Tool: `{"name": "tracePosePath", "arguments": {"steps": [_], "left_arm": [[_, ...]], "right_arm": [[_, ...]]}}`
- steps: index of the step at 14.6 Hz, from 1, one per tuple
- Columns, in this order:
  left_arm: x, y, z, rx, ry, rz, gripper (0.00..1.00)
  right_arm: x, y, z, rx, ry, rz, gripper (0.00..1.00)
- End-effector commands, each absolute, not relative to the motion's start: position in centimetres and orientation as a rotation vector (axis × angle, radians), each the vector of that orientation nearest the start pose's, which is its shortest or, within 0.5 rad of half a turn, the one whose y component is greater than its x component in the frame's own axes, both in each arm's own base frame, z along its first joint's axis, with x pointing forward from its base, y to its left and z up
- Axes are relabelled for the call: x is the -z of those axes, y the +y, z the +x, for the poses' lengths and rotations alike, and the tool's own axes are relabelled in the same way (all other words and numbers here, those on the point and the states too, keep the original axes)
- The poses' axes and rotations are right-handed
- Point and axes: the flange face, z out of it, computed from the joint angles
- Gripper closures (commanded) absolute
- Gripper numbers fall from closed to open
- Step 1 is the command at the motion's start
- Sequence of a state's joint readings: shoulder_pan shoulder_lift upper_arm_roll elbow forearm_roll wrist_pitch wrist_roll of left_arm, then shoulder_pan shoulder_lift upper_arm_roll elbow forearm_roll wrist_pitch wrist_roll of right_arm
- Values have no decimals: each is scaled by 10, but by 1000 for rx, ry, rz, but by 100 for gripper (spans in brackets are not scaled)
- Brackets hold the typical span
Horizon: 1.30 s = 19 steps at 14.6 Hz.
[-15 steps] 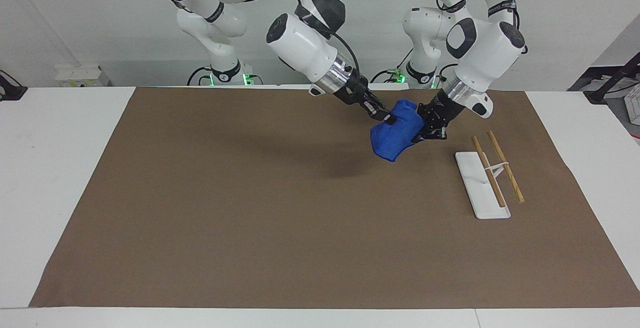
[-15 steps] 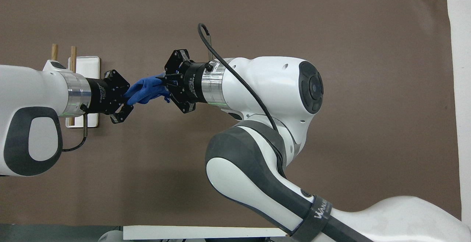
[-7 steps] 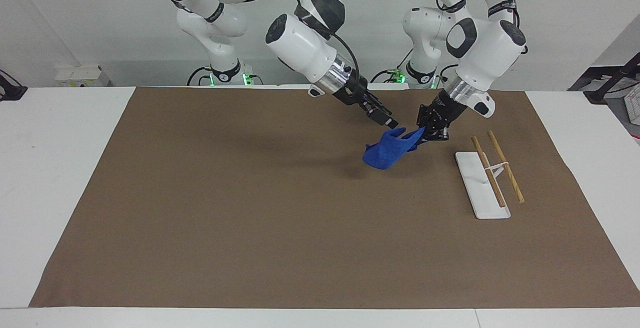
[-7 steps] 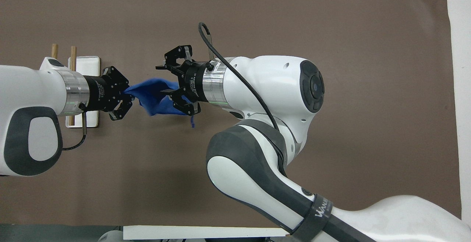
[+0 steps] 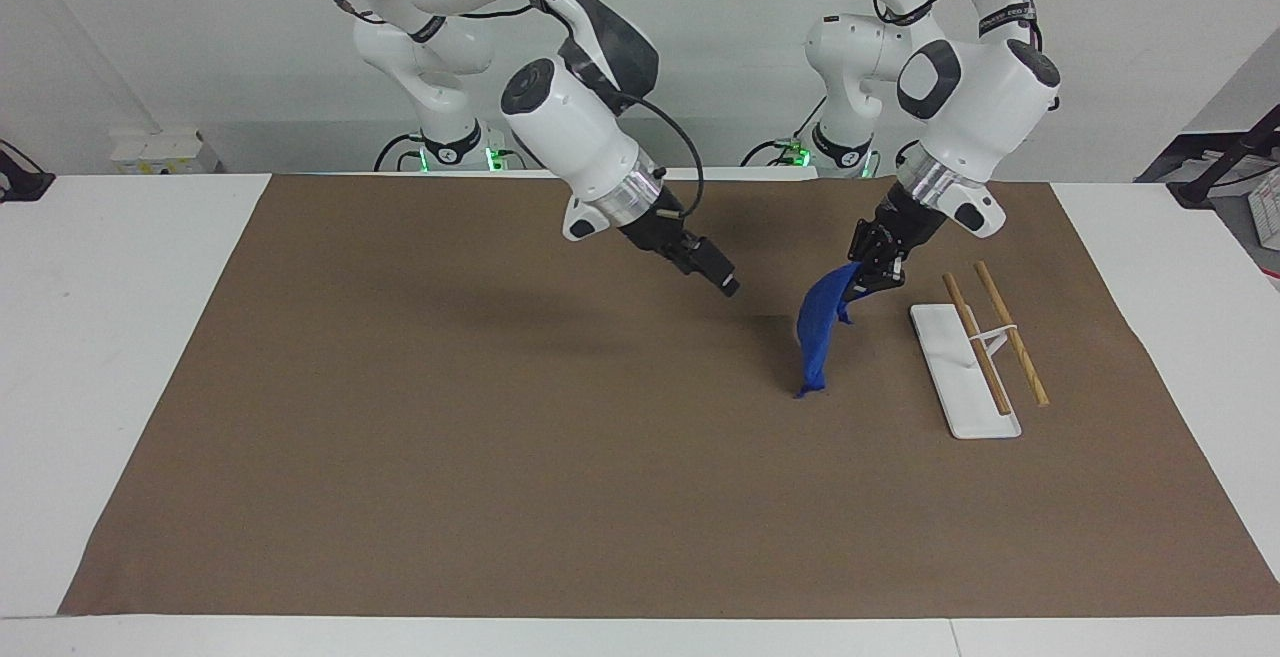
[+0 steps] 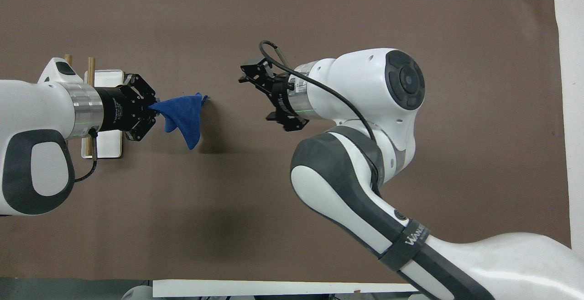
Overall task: Right arm passes towel to left arm to hang
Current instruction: 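Drape the towel over the rack rods with the left gripper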
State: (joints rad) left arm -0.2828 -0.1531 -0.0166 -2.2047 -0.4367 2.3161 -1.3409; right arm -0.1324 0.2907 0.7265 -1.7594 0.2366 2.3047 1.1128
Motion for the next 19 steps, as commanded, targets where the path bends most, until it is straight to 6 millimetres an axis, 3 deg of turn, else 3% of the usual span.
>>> {"name": "tracePosePath", "arguments": {"steps": [1,3,5,8,11,13,15,16,19], "left_arm": [[-474,-148,506,-60,-1940,-3023,99],[-473,-131,511,11,-1750,-3136,99],[-479,-114,525,70,-1686,-3178,99],[-485,-92,537,142,-1602,-3222,99],[-487,-59,545,228,-1449,-3278,100],[-491,-51,548,278,-1388,-3301,100],[-503,-42,562,313,-1271,-3345,100],[-510,-40,567,305,-1250,-3356,100],[-523,-26,584,354,-1242,-3356,100]], "right_arm": [[-478,264,571,-43,634,-2811,0],[-477,197,580,-174,416,-2959,0],[-482,119,586,-234,172,-3016,0],[-500,32,584,-224,112,-3029,0],[-528,-14,570,-168,140,-3111,0],[-550,-29,563,-107,154,-3163,0],[-569,-56,564,-26,230,-3158,0],[-590,-67,566,42,260,-3155,0],[-613,-79,567,104,171,-3153,0]]}}
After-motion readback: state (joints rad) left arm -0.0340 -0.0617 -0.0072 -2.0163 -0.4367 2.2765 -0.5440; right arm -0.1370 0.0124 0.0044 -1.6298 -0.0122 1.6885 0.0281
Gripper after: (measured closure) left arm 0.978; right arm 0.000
